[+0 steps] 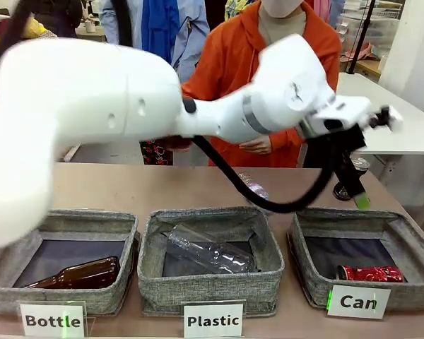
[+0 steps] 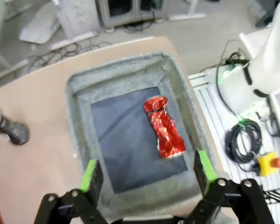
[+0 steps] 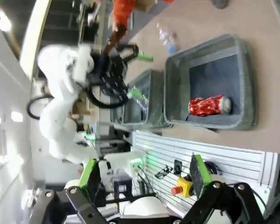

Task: Sort the can waste into the basket.
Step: Pick up the can waste from the table and place it in the right Fabric basket.

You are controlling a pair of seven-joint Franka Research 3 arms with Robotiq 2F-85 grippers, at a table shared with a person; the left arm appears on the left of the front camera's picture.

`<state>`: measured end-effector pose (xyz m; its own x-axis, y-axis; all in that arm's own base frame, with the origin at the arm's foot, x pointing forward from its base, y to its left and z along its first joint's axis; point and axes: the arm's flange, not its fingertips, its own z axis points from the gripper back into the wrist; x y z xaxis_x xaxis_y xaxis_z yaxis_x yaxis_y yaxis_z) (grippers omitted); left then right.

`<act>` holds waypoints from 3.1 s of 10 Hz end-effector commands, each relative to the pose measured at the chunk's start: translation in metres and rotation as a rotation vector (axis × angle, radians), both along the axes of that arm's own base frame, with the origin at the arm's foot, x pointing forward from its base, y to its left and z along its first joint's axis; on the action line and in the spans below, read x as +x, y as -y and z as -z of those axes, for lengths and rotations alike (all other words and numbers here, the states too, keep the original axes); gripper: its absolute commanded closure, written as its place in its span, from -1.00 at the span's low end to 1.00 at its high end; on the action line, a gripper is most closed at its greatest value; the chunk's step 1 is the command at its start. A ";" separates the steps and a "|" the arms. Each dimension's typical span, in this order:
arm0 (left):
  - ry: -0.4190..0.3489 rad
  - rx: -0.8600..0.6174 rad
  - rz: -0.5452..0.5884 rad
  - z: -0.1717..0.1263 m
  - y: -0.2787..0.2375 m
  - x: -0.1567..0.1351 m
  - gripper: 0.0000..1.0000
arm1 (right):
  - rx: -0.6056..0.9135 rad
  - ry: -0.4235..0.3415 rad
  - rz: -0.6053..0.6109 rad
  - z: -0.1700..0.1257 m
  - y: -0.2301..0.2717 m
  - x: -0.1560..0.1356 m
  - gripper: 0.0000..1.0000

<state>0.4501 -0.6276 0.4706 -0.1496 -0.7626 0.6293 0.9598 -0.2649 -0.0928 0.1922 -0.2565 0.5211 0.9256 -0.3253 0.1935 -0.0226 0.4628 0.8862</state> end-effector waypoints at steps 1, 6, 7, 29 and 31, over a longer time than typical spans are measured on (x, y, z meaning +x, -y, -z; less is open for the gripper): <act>-0.035 0.003 -0.093 -0.013 -0.079 -0.013 -1.00 | -0.011 0.043 -0.139 -0.003 -0.046 0.026 -1.00; -0.046 0.096 -0.276 -0.009 -0.239 -0.048 -1.00 | 0.014 0.024 -0.335 0.011 -0.126 0.052 -1.00; -0.031 0.068 -0.265 -0.012 -0.243 -0.051 -1.00 | 0.007 0.016 -0.327 0.010 -0.124 0.054 -1.00; -0.820 -0.738 -1.502 0.015 -0.655 -0.107 -1.00 | 0.339 -0.034 -0.522 0.076 -0.240 0.133 -1.00; -0.885 -0.874 -1.569 0.038 -0.687 -0.122 -1.00 | 0.248 0.058 -0.310 0.082 -0.220 0.142 -1.00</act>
<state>0.3589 0.0749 0.4497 0.7790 0.5338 0.3289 0.0913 0.4224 -0.9018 0.3356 -0.0412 0.4394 0.9897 0.0478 0.1351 -0.1410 0.1536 0.9780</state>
